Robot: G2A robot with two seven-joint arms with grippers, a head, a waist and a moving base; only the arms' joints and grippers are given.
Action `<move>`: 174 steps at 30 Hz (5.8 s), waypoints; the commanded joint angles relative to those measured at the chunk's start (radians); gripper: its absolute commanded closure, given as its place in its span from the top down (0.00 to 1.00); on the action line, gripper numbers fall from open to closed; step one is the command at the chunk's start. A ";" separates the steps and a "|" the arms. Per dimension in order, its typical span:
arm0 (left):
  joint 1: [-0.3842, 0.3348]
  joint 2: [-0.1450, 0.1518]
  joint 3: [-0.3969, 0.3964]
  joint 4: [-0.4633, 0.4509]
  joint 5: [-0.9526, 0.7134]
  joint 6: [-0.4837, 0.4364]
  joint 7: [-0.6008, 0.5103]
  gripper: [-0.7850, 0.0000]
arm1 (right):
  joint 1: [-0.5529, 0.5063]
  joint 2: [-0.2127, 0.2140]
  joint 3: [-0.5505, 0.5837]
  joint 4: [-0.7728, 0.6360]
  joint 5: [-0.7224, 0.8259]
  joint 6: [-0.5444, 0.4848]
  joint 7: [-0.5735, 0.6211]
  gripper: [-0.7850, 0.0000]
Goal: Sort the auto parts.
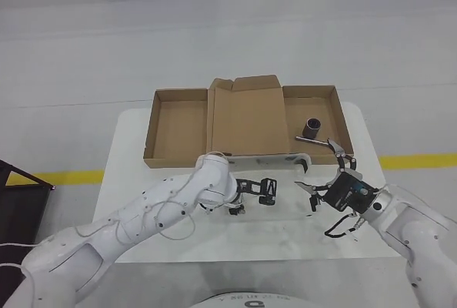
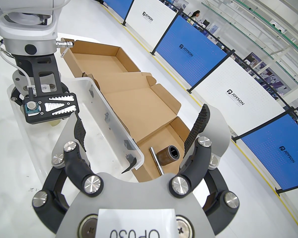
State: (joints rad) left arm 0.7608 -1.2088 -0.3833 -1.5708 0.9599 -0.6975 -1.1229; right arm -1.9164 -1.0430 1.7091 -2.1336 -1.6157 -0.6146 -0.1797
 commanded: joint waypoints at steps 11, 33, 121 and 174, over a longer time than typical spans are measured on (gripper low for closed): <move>-0.030 0.020 0.049 0.016 -0.031 0.006 -0.006 0.52 | 0.000 0.000 0.000 0.000 0.000 0.000 0.000 1.00; -0.069 -0.020 0.073 0.081 0.020 -0.037 0.041 0.42 | 0.000 0.000 0.000 0.000 0.000 0.000 0.000 1.00; -0.170 -0.102 0.196 0.250 -0.006 -0.126 0.126 0.46 | 0.000 0.000 0.000 0.000 0.000 0.000 0.000 1.00; -0.043 0.012 -0.100 -0.035 0.166 0.000 0.256 0.00 | 0.000 0.000 0.000 0.000 0.000 0.000 0.000 1.00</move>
State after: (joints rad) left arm 0.7191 -1.1956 -0.4855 -1.6064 1.1262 -0.6971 -0.8650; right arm -1.9164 -1.0430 1.7091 -2.1336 -1.6157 -0.6146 -0.1797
